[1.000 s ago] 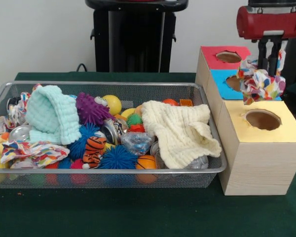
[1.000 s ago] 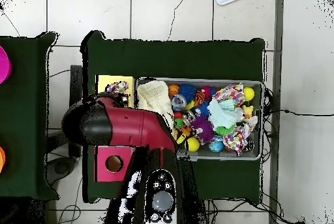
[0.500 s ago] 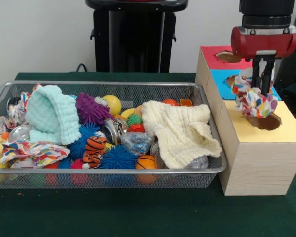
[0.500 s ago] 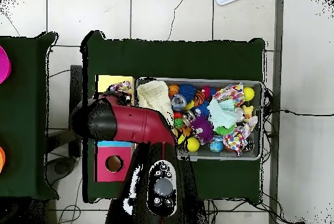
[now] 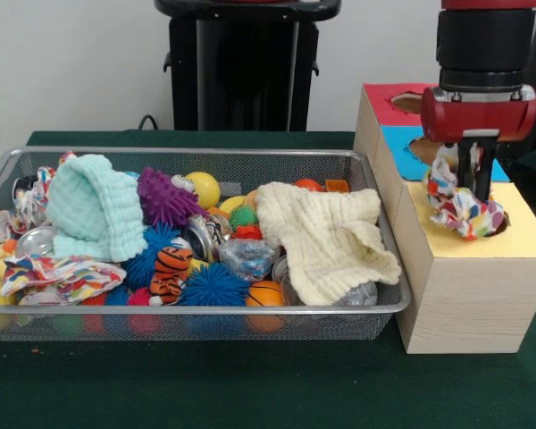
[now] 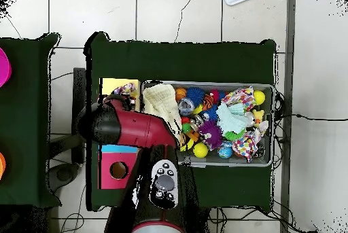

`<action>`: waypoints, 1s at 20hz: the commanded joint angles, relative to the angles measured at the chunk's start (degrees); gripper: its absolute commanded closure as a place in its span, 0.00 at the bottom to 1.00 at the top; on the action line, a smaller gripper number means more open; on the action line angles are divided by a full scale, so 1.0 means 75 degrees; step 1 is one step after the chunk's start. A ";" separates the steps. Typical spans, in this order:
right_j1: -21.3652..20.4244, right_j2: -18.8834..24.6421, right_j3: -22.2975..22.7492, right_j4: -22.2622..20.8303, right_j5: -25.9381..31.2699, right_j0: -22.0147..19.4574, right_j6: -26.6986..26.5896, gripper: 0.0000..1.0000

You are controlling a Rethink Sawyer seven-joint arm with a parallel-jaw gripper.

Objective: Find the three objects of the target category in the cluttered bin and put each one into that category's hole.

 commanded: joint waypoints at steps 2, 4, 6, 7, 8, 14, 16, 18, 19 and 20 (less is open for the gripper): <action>0.0818 0.0084 -0.0257 0.0745 -0.0360 0.0224 0.2311 1.00; 0.0980 -0.0001 -0.0407 0.0926 -0.0328 0.0345 0.2364 1.00; 0.1103 0.0014 -0.0496 0.1088 -0.0121 0.0376 0.2342 1.00; 0.1143 0.0099 -0.0472 0.1161 -0.0104 0.0345 0.2324 1.00; 0.1183 0.0185 -0.0447 0.1234 -0.0087 0.0314 0.2306 1.00; 0.1239 0.0502 -0.0229 0.1714 -0.0113 0.0332 0.2399 1.00; 0.1342 0.0471 -0.0220 0.1848 -0.0079 0.0373 0.2408 1.00; 0.1460 0.0378 -0.0271 0.1826 -0.0069 0.0409 0.2254 1.00; 0.1485 0.0303 -0.0300 0.1786 -0.0035 0.0449 0.2170 1.00; 0.1514 0.0204 -0.0314 0.1828 -0.0041 0.0507 0.2195 1.00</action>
